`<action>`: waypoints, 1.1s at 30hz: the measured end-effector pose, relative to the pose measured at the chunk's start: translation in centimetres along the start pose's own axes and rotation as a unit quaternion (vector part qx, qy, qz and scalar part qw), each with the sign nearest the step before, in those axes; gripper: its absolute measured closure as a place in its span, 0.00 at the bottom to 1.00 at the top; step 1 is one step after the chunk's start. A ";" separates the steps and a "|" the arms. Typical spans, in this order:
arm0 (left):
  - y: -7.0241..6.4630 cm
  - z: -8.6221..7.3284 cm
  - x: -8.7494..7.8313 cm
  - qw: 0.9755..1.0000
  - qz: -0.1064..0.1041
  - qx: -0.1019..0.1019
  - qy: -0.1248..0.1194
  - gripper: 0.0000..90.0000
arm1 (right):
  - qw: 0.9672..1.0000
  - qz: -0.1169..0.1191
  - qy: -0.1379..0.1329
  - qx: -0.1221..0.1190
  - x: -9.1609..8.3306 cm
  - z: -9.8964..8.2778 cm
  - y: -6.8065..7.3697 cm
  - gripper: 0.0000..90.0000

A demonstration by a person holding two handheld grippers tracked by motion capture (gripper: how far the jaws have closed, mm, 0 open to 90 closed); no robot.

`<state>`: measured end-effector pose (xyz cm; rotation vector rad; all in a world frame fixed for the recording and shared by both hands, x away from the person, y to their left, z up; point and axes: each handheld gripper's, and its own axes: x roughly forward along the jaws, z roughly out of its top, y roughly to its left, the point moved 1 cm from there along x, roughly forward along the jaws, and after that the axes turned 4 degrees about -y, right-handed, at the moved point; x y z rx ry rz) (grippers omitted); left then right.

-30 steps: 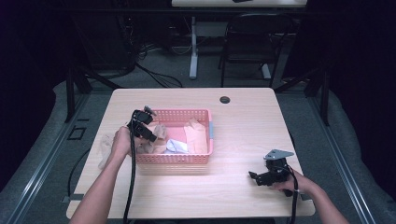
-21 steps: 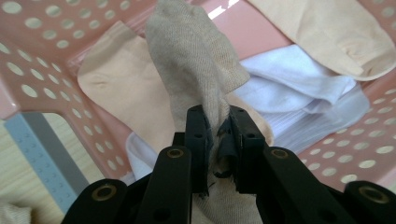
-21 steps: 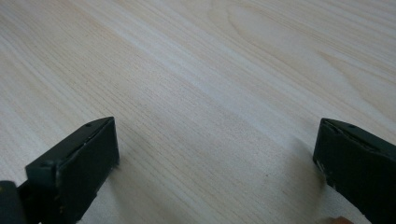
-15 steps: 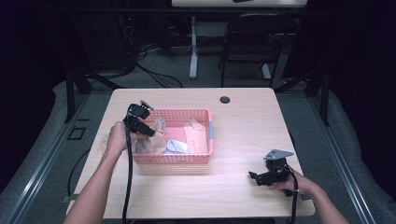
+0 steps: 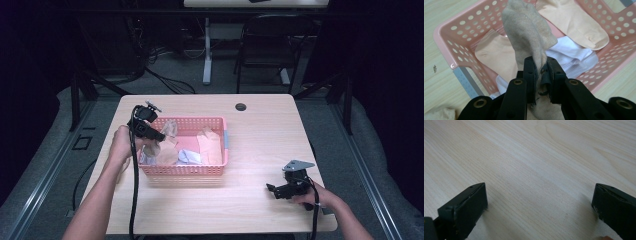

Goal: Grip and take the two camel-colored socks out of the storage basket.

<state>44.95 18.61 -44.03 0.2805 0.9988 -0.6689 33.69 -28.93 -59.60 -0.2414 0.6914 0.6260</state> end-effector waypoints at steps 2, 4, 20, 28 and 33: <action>-0.1 0.0 -0.4 1.000 0.002 0.001 -0.002 0.88 | 1.000 -0.001 0.000 0.000 0.0 0.0 0.0 0.00; -0.1 0.0 -0.8 1.000 0.003 0.001 -0.005 0.88 | 1.000 -0.001 -0.003 0.004 0.0 0.0 0.1 0.00; 1.4 -1.5 -4.7 0.999 0.019 -0.014 -0.030 0.89 | 1.000 -0.002 0.001 0.002 0.0 0.0 0.1 0.00; 2.5 -3.1 -6.3 0.998 0.033 -0.029 -0.034 0.89 | 1.000 -0.001 -0.002 0.005 0.0 0.0 0.1 0.00; 3.4 -4.1 -7.1 0.998 0.041 -0.040 -0.035 0.89 | 1.000 -0.001 -0.002 0.005 0.0 0.0 0.1 0.00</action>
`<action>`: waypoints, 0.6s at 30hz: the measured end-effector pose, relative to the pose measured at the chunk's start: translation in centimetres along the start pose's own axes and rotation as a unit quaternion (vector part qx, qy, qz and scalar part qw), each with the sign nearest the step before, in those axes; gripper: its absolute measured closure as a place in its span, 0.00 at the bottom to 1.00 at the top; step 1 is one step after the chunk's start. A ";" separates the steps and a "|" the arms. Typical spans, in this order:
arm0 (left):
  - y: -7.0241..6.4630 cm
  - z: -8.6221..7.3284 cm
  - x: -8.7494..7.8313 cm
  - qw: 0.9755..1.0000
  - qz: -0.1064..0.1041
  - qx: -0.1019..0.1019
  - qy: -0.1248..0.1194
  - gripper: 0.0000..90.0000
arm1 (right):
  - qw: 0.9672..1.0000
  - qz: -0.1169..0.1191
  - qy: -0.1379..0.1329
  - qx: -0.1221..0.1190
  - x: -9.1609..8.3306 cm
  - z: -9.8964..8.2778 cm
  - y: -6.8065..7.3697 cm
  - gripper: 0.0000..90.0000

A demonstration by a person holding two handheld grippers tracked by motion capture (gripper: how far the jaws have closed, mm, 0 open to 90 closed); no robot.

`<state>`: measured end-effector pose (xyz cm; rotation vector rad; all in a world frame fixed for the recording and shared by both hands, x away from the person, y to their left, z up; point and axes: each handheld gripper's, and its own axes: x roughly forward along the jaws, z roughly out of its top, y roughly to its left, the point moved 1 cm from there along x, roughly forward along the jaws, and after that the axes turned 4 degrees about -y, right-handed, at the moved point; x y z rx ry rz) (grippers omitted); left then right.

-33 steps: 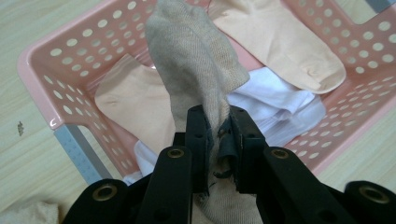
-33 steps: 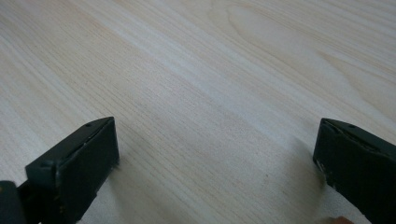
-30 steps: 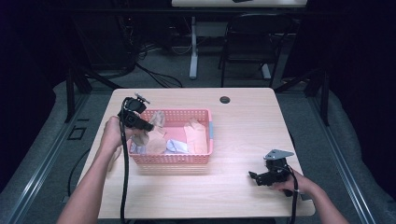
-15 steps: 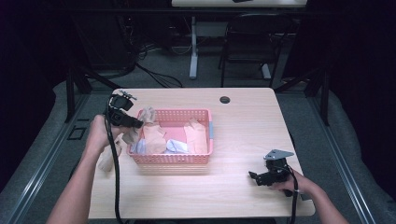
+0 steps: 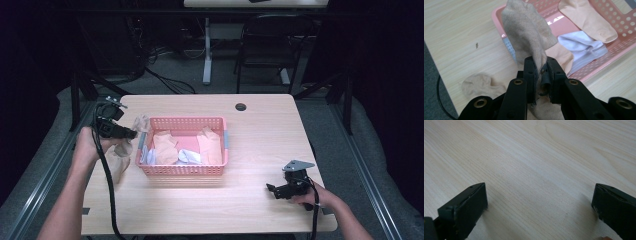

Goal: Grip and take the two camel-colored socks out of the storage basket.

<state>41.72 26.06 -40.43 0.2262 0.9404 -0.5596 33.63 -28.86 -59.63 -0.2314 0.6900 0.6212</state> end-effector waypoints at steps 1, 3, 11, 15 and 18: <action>0.2 -0.2 -0.1 1.000 0.001 -0.002 0.001 0.89 | 1.000 0.000 -0.001 0.001 0.0 0.0 0.0 0.00; 0.5 -0.5 -0.2 1.000 0.001 -0.005 0.006 0.89 | 1.000 0.000 0.000 0.000 0.0 0.0 0.0 0.00; 2.1 -2.2 -0.5 0.999 0.007 -0.028 0.021 0.89 | 1.000 -0.002 0.004 -0.003 -0.1 0.0 0.0 0.00; 2.9 -3.0 -0.4 0.999 0.012 -0.042 0.027 0.89 | 1.000 -0.002 0.004 -0.003 -0.1 0.0 0.0 0.00; 3.7 -3.8 -0.2 0.998 0.014 -0.056 0.031 0.89 | 1.000 -0.001 0.000 0.000 0.0 0.0 0.0 0.00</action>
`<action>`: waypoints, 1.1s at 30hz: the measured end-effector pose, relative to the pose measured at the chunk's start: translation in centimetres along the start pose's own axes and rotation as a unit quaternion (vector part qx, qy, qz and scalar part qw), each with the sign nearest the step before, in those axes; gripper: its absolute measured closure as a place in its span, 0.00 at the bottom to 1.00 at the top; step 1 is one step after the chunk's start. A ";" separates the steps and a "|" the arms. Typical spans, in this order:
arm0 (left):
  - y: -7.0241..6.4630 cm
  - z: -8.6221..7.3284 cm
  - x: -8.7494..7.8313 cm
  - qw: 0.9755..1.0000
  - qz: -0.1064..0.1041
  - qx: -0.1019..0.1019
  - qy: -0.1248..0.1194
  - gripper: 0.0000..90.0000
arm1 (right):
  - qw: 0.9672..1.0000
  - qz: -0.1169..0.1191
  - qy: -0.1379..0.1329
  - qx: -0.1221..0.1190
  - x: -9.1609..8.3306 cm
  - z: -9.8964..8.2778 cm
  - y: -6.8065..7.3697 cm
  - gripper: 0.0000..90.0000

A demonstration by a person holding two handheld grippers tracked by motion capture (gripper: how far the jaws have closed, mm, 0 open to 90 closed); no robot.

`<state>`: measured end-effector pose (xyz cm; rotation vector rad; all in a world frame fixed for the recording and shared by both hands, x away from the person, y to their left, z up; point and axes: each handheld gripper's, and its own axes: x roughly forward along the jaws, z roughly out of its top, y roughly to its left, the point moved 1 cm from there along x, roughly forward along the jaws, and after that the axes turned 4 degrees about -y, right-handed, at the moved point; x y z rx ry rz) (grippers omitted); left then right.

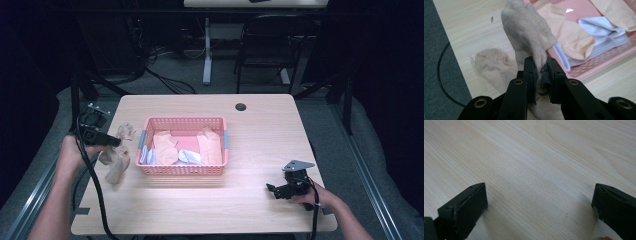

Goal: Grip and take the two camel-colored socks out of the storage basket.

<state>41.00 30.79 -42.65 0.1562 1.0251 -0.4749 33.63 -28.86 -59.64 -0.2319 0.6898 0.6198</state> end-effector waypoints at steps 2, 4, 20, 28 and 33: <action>0.4 -0.3 0.2 1.000 0.001 -0.007 0.004 0.89 | 1.000 0.000 0.000 0.000 0.0 0.0 0.0 0.00; 0.9 -0.8 0.7 1.000 0.006 -0.019 0.010 0.89 | 1.000 0.001 0.000 0.000 0.0 0.0 0.0 0.00; 3.8 -3.8 6.7 0.996 0.012 -0.085 0.037 0.88 | 1.000 0.006 0.002 -0.007 0.0 0.1 -0.1 0.00; 4.1 -4.3 8.6 0.994 0.013 -0.106 0.035 0.64 | 1.000 0.006 0.001 -0.007 0.0 0.1 -0.1 0.00; 3.9 -5.1 6.5 0.993 0.028 -0.110 0.004 0.30 | 1.000 0.006 0.002 -0.007 0.0 0.1 -0.1 0.00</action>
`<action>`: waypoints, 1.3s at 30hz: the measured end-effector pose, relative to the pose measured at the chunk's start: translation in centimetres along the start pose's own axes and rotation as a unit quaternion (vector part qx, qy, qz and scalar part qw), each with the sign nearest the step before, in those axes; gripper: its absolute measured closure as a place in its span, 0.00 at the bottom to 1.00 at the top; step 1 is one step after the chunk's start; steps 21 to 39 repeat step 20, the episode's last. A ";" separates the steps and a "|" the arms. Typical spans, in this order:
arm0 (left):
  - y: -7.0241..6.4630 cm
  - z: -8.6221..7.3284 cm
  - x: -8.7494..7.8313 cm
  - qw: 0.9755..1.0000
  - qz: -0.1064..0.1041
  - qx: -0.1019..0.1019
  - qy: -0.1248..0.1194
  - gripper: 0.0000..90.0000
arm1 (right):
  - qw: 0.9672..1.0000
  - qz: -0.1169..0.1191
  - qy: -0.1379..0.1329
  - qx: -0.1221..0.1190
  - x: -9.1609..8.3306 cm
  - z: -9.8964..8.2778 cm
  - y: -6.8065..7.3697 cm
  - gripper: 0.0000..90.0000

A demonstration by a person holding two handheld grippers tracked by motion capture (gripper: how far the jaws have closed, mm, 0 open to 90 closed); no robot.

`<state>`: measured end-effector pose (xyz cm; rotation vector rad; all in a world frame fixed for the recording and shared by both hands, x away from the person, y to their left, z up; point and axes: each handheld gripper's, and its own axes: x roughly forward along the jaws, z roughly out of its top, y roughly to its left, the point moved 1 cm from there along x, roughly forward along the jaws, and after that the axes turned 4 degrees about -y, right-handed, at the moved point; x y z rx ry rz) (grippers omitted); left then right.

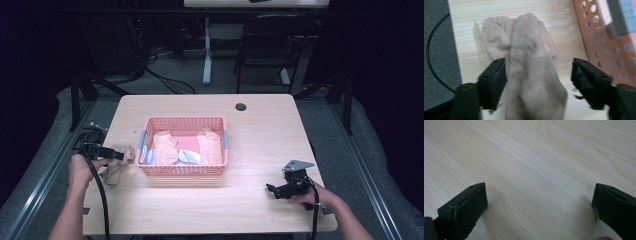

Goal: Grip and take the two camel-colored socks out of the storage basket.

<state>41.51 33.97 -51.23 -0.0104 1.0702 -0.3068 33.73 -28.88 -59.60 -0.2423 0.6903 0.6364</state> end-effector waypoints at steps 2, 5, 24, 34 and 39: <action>-0.2 -0.6 -1.0 1.000 0.005 0.005 -0.014 0.21 | 1.000 0.000 0.000 0.000 0.0 0.0 0.0 0.00; -0.8 -2.1 -2.3 0.999 0.010 0.015 -0.032 0.17 | 1.000 -0.002 0.002 0.000 0.0 0.0 0.0 0.00; -3.4 -8.9 -1.2 0.998 0.027 0.039 -0.033 0.00 | 1.000 -0.001 -0.003 0.002 0.0 0.0 0.0 0.00; -3.4 -8.9 -1.2 0.998 0.027 0.039 -0.033 0.00 | 1.000 -0.001 -0.003 0.002 0.0 0.0 0.0 0.00; -3.4 -8.9 -1.2 0.998 0.027 0.039 -0.033 0.00 | 1.000 -0.001 -0.003 0.002 0.0 0.0 0.0 0.00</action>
